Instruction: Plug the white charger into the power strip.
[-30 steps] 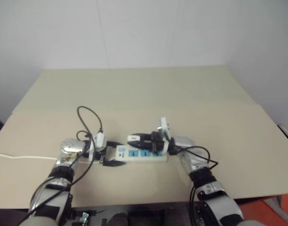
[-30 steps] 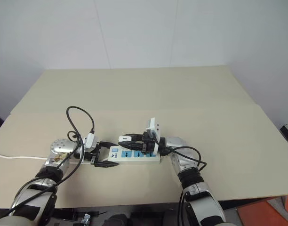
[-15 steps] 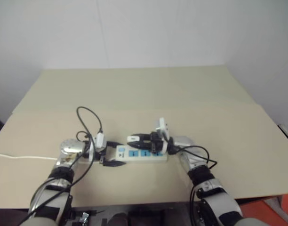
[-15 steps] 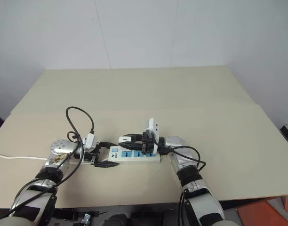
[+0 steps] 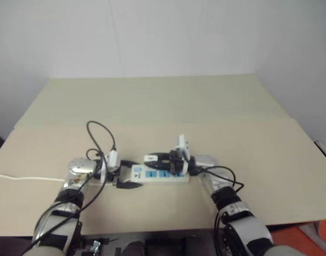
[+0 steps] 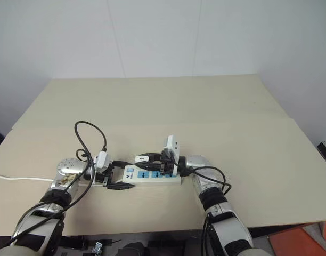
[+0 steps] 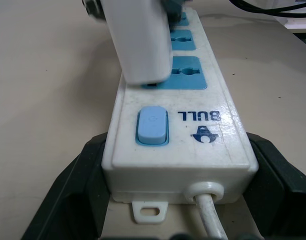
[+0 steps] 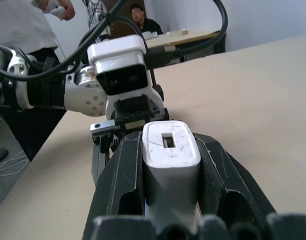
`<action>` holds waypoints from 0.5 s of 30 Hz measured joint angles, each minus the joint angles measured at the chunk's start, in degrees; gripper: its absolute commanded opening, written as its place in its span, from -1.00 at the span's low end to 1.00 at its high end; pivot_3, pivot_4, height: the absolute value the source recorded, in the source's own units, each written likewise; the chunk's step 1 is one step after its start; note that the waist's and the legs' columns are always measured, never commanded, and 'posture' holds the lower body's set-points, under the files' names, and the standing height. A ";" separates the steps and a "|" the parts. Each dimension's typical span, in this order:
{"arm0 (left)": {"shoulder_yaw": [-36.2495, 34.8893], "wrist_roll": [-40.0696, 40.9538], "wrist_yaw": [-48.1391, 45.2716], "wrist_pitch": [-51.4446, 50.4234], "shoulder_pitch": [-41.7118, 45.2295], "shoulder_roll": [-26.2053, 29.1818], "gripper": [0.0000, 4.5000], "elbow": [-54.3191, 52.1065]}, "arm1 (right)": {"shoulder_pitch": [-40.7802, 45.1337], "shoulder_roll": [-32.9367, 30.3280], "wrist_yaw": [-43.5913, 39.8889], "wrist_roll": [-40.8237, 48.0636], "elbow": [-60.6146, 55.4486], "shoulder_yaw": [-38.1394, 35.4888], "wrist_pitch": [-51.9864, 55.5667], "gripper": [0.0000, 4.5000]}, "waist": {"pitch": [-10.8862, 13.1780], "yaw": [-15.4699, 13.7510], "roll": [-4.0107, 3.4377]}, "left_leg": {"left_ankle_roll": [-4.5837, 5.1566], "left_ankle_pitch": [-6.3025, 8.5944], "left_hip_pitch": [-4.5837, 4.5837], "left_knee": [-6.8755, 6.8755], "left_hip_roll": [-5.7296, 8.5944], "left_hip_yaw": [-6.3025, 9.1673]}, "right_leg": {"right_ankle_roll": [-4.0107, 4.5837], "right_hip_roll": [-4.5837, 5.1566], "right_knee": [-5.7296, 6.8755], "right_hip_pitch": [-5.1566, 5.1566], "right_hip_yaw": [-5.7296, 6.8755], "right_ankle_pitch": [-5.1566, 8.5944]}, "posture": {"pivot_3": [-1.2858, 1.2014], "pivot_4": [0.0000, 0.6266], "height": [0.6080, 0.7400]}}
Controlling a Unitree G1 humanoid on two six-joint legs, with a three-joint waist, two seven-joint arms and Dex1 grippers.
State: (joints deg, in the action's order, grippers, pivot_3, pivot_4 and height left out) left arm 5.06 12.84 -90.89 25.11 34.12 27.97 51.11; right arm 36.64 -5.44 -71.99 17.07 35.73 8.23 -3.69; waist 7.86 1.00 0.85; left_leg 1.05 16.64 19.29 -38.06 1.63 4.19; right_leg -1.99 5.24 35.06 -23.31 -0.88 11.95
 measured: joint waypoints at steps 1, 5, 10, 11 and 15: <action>0.00 0.00 0.04 -0.01 -0.01 0.00 0.46 -0.01 | 0.09 0.00 -0.05 -0.02 0.21 0.00 -0.12 -0.51 | 0.00 0.00 0.00 | 0.00 0.00 -0.01 0.00 0.00 0.00 | 0.00 0.01 0.00 0.00 0.00 0.00 | 0.03 -0.52 1.00; -0.01 0.00 0.09 -0.02 -0.03 0.00 0.46 -0.06 | 0.11 -0.02 -0.38 -0.08 0.45 0.00 -0.68 -0.51 | 0.00 -0.01 0.00 | 0.00 0.00 -0.01 0.00 0.00 0.00 | 0.00 0.00 0.00 0.00 0.00 0.00 | 0.03 -0.52 1.00; -0.02 0.00 0.12 -0.03 -0.02 -0.02 0.46 -0.12 | 0.08 -0.11 -0.77 0.00 0.45 -0.02 -0.72 -0.51 | 0.00 -0.06 0.00 | 0.00 0.00 -0.01 0.00 0.01 0.01 | 0.00 0.01 0.00 0.01 0.00 0.00 | 0.03 -0.52 1.00; -0.02 0.00 0.13 -0.03 -0.02 -0.06 0.46 -0.14 | 0.05 -0.21 -0.96 -0.02 0.50 -0.02 -0.94 -0.51 | 0.00 -0.10 0.00 | 0.00 0.00 0.00 0.00 0.01 0.01 | 0.00 0.01 0.00 0.01 0.00 0.00 | 0.03 -0.52 1.00; 0.04 0.00 0.15 -0.10 -0.02 -0.19 0.46 -0.22 | 0.09 -0.62 -2.01 -0.44 1.74 0.29 -3.61 -0.51 | 0.00 -0.16 0.00 | 0.00 0.00 -0.01 0.00 0.03 0.02 | 0.00 0.02 0.00 0.06 0.01 0.00 | 0.03 -0.52 1.00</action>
State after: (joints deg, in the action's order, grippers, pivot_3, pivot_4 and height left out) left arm 5.10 12.84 -90.74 25.00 34.10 27.79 50.90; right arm 36.73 -6.06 -74.00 16.62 37.47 8.52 -7.30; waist 7.86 0.84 0.85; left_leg 1.05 16.64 19.28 -38.05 1.65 4.21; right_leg -1.99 5.26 35.06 -23.25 -0.87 11.95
